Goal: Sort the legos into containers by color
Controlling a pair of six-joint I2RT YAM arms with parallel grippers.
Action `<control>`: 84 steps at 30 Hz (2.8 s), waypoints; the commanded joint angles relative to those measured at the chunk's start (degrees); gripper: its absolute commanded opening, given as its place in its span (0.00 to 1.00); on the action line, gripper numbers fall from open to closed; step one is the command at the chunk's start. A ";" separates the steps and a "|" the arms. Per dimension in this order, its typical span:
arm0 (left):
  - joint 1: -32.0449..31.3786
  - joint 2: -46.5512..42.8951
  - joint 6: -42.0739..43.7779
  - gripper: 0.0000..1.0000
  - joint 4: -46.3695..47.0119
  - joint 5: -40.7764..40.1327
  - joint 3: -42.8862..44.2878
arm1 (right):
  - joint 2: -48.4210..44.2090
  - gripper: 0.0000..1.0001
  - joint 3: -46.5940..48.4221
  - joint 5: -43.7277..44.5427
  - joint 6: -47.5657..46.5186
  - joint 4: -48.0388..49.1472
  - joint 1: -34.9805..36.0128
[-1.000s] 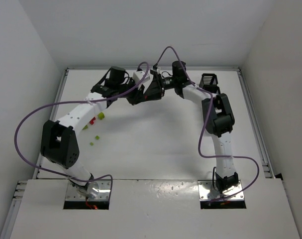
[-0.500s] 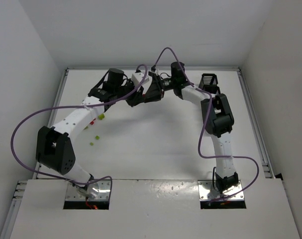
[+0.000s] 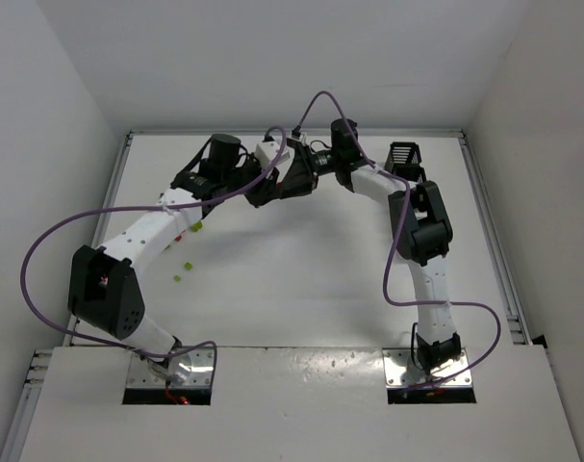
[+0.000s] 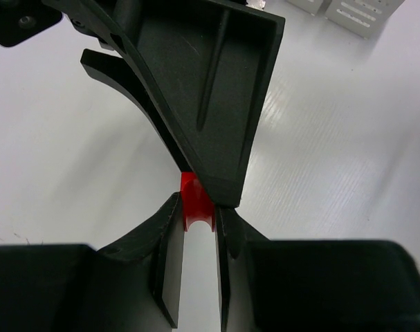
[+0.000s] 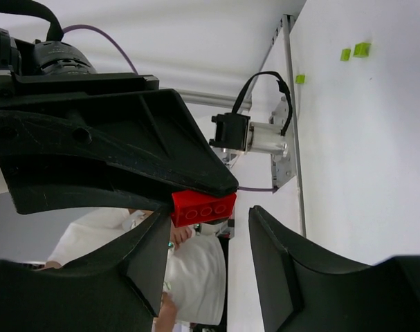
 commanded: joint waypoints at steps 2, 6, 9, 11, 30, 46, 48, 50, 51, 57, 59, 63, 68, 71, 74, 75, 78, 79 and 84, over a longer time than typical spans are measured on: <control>-1.98 -1.65 -0.07 0.08 4.64 3.04 0.31 | -0.90 0.50 2.84 0.79 1.42 3.82 1.40; -1.98 -1.13 -0.07 0.08 4.64 3.04 0.31 | -0.90 0.51 2.85 0.27 1.43 4.34 1.40; -1.98 -1.13 -0.07 0.08 4.64 3.04 0.31 | -0.90 0.51 3.98 0.27 2.05 4.96 1.40; -1.98 -1.13 -0.07 0.08 4.64 3.04 0.31 | -0.90 0.51 3.99 0.27 2.05 4.96 1.40; -1.98 -0.60 0.45 0.41 5.70 0.50 -0.21 | -1.60 0.04 1.27 -1.32 2.57 7.07 0.53; 5.48 -7.10 -8.42 1.00 -2.83 -14.19 -0.56 | -11.17 0.00 -0.09 11.46 -33.58 -32.65 -23.63; 6.01 -7.10 -8.42 1.00 -2.83 -14.89 -1.09 | -12.23 0.00 5.28 21.48 -49.56 -50.41 -25.14; 6.01 -6.49 -7.81 1.00 -3.70 -16.72 -0.31 | -14.25 0.00 11.18 37.40 -61.79 -60.73 -25.15; 6.01 -5.97 -7.81 1.00 -5.19 -17.78 0.48 | -15.13 0.00 11.20 44.66 -63.07 -61.47 -25.67; 7.06 -1.40 -9.21 1.00 -10.03 -27.89 6.29 | -19.96 0.00 8.48 64.48 -72.29 -64.63 -28.30; 7.68 -0.69 -8.52 1.00 -11.09 -29.30 7.08 | -21.03 0.00 7.07 68.01 -74.41 -64.64 -28.31; 10.67 1.24 -8.51 1.00 -13.46 -31.33 9.80 | -21.03 0.00 5.48 70.49 -77.58 -65.96 -28.31; 13.13 3.71 -9.92 1.00 -15.05 -32.11 12.96 | -17.69 0.00 4.87 73.64 -78.81 -65.96 -28.31; 13.75 3.71 -9.92 1.00 -15.05 -34.12 12.97 | -15.58 0.00 6.10 75.76 -78.81 -65.35 -28.31; 14.36 3.71 -9.40 1.00 -15.57 -35.28 12.10 | -14.00 0.00 7.50 77.60 -79.42 -64.73 -27.70; 14.88 3.19 -9.39 1.00 -16.10 -35.80 10.70 | -14.00 0.00 7.50 78.65 -79.43 -64.73 -27.69; 16.64 1.42 -8.86 1.00 -16.10 -37.38 7.62 | -13.29 0.10 7.50 79.19 -79.43 -64.21 -27.08; 17.17 1.42 -8.86 1.00 -16.10 -38.26 7.00 | -12.77 0.20 7.50 79.97 -79.43 -64.21 -27.08; 23.74 0.80 -8.86 0.97 -18.72 -37.58 6.29 | -12.77 0.41 9.61 79.90 -78.38 -63.68 -27.08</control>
